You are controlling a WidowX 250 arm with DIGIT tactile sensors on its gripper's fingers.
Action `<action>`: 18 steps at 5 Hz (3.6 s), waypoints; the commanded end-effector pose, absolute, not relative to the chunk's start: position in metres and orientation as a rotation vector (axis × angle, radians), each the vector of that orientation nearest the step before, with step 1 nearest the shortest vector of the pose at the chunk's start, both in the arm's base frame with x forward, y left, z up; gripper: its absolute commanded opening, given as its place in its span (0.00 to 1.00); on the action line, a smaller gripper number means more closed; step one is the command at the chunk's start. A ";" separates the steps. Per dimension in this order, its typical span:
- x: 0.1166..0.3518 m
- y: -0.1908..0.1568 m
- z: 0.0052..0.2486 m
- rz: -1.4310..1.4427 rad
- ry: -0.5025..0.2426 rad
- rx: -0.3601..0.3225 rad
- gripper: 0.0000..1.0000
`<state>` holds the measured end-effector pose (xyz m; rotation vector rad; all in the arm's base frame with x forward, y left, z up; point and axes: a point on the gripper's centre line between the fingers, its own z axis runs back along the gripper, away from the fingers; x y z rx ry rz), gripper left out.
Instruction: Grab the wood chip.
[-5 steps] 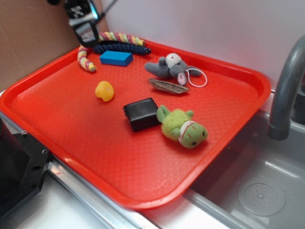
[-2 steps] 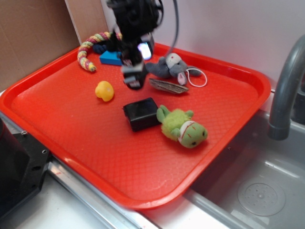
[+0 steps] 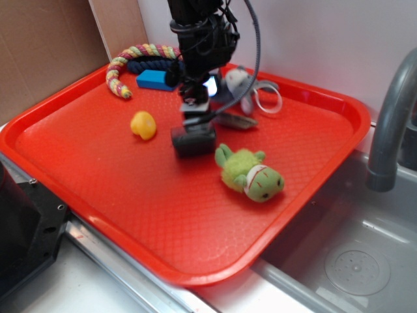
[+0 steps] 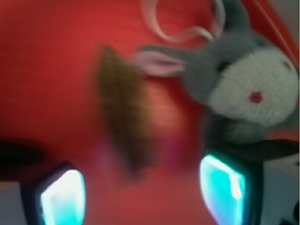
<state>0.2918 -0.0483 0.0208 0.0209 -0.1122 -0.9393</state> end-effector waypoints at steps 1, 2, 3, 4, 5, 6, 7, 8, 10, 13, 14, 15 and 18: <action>0.286 -0.060 0.024 -0.918 -0.131 0.012 1.00; 0.276 -0.068 0.029 -0.956 -0.131 0.013 1.00; 0.271 -0.083 0.028 -1.025 -0.114 0.047 1.00; 0.270 -0.086 0.040 -1.088 -0.125 0.045 1.00; 0.275 -0.081 0.066 -1.117 -0.176 0.052 1.00; 0.278 -0.068 0.091 -1.087 -0.232 0.078 1.00; 0.287 -0.065 0.109 -1.099 -0.315 0.042 1.00; 0.297 -0.074 0.086 -1.199 -0.269 0.011 1.00; 0.294 -0.087 0.030 -1.431 -0.296 -0.034 1.00; 0.252 -0.074 0.041 -1.306 -0.206 0.045 0.00; 0.245 -0.075 0.065 -1.252 -0.152 0.110 0.76; 0.253 -0.075 0.080 -1.206 -0.185 0.098 1.00; 0.298 -0.093 0.029 -0.755 -0.035 0.139 1.00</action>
